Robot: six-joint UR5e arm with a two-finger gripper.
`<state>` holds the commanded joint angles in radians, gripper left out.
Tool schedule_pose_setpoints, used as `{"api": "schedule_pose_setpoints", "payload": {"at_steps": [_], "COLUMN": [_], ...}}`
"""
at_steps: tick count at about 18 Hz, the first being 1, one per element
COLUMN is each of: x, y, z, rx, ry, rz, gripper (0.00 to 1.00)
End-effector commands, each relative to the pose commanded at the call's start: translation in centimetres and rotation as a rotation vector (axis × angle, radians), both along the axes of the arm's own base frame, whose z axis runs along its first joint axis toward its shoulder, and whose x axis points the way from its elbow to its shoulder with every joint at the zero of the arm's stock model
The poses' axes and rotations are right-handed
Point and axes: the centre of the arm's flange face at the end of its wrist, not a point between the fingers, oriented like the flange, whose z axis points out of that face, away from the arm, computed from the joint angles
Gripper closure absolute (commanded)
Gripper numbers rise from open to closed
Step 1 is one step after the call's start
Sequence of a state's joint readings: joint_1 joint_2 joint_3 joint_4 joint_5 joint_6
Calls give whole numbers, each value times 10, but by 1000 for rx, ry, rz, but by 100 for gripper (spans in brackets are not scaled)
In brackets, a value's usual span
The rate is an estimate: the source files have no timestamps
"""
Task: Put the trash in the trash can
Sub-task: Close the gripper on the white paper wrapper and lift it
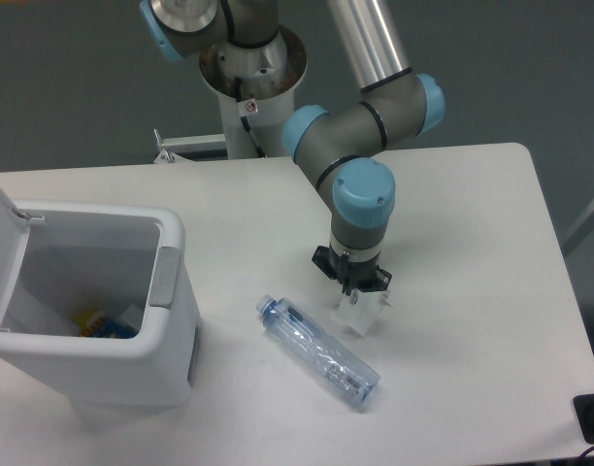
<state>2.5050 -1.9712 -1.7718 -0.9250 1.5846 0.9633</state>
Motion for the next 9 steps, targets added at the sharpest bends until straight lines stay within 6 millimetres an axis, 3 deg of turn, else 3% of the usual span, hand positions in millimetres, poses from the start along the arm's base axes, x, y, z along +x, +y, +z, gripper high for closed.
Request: {"api": "schedule_pose_setpoints", "payload": {"at_steps": [4, 8, 9], "x": [-25, -39, -41], "y": [-7, -1, 5], "z": [15, 51, 69], "rx": [29, 98, 151], "ry": [22, 57, 60], "rz": [41, 57, 83], "gripper": [100, 100, 100]}}
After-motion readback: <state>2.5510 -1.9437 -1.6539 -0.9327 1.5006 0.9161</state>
